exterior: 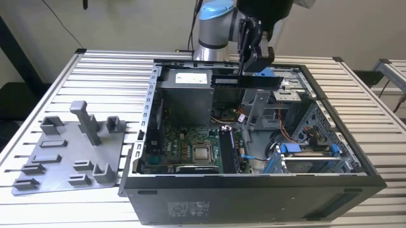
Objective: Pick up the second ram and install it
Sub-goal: 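Pick up the second ram and move it above second insertion slot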
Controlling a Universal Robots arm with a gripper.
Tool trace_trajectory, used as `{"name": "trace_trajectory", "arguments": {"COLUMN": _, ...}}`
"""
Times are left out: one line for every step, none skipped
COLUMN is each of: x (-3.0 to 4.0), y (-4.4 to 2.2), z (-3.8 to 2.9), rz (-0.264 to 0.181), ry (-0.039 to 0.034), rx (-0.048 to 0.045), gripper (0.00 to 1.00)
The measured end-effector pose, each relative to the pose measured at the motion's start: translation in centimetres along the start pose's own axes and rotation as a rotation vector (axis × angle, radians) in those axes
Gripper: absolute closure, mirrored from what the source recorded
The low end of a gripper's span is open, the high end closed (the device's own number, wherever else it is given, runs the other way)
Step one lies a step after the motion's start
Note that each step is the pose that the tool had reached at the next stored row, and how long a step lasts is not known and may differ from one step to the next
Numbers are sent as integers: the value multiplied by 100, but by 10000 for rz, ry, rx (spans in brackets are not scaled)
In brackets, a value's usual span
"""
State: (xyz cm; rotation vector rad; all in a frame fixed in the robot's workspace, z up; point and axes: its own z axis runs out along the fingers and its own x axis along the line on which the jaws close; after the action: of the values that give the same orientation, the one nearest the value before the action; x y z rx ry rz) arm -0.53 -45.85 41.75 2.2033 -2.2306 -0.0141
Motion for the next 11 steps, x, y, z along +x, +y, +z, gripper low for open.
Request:
{"name": "trace_trajectory", "arguments": {"x": -24, "y": 0, "z": 1, "rz": 1, "ry": -1, "rx": 0, "gripper": 86}}
{"name": "trace_trajectory", "arguments": {"x": -49, "y": 1, "z": 2, "rz": 0, "ry": -1, "rx": -1, "gripper": 86}}
{"name": "trace_trajectory", "arguments": {"x": -74, "y": 1, "z": 3, "rz": 1, "ry": -1, "rx": 0, "gripper": 86}}
{"name": "trace_trajectory", "arguments": {"x": -98, "y": 1, "z": 4, "rz": 1, "ry": -2, "rx": 0, "gripper": 86}}
{"name": "trace_trajectory", "arguments": {"x": -121, "y": 1, "z": 5, "rz": 2, "ry": -2, "rx": 0, "gripper": 86}}
{"name": "trace_trajectory", "arguments": {"x": -144, "y": 1, "z": 5, "rz": 1, "ry": -2, "rx": 0, "gripper": 86}}
{"name": "trace_trajectory", "arguments": {"x": -166, "y": 1, "z": 6, "rz": 1, "ry": -3, "rx": 0, "gripper": 86}}
{"name": "trace_trajectory", "arguments": {"x": -184, "y": -1, "z": 7, "rz": 2, "ry": -2, "rx": 0, "gripper": 86}}
{"name": "trace_trajectory", "arguments": {"x": -199, "y": -3, "z": 8, "rz": 6, "ry": -3, "rx": 0, "gripper": 86}}
{"name": "trace_trajectory", "arguments": {"x": -214, "y": -6, "z": 9, "rz": 9, "ry": -3, "rx": 0, "gripper": 86}}
{"name": "trace_trajectory", "arguments": {"x": -230, "y": -8, "z": 10, "rz": 15, "ry": -3, "rx": 0, "gripper": 86}}
